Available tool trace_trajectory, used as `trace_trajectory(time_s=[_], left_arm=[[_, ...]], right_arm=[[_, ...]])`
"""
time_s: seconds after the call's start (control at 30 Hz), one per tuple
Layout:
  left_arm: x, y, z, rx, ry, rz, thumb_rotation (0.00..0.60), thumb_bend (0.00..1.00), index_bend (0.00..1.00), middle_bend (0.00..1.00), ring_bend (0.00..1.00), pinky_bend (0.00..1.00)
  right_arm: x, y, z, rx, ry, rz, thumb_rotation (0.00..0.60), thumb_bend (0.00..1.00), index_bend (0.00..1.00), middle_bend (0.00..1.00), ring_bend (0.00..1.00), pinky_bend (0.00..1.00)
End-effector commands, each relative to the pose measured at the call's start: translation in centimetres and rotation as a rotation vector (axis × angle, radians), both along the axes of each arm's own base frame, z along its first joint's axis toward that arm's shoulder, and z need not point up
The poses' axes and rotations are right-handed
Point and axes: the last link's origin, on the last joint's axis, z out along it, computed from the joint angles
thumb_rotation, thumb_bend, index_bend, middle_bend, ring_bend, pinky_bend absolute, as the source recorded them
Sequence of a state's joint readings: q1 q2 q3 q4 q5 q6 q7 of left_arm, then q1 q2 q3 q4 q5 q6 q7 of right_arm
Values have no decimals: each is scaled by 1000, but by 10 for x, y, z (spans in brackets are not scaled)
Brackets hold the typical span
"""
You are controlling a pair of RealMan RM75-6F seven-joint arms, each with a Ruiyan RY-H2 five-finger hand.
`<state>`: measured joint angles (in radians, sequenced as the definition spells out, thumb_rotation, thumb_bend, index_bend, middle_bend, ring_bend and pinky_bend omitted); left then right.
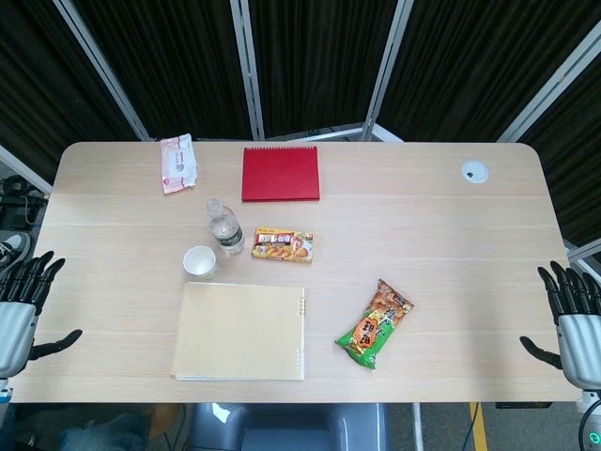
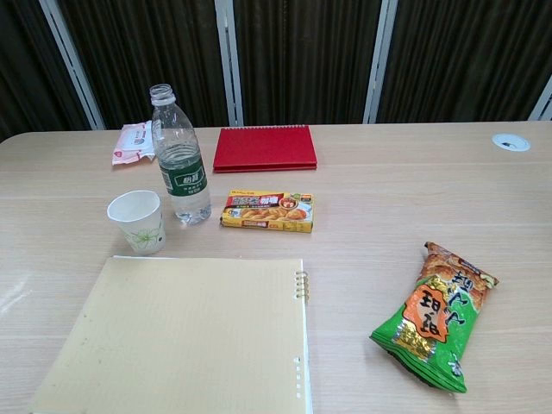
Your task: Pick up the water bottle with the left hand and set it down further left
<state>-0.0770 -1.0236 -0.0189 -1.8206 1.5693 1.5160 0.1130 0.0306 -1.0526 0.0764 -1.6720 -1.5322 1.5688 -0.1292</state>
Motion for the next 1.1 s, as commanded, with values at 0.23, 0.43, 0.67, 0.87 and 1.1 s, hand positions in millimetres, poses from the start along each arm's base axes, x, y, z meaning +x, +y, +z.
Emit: trace_trajectory(time_s=[0.23,0.43,0.67,0.87,1.1], left_arm=[[-1,4,-1,-17,-21,-6,600,0,0,0,0,0],[-2,43,-12,-63,-172,-21,600,0,0,0,0,0],[9,117,-49,-175,-392,-7,600,0,0,0,0,0],[13,157,-77,-260,-579,53,600,0,0,0,0,0],[10,192,-106,-310,-760,155,600,0,0,0,0,0]], right_arm=[[-1,0,-1,9,-3,-6,600,0,0,0,0,0],[0,-3,2,5,-19,-15,600,0,0,0,0,0],[-2,-11,0,16,-8,-51,600,0,0,0,0,0],[-5,-15,2,3,1,-75,600,0,0,0,0,0],[-10,-20,2,-14,19,-100,600,0,0,0,0,0]])
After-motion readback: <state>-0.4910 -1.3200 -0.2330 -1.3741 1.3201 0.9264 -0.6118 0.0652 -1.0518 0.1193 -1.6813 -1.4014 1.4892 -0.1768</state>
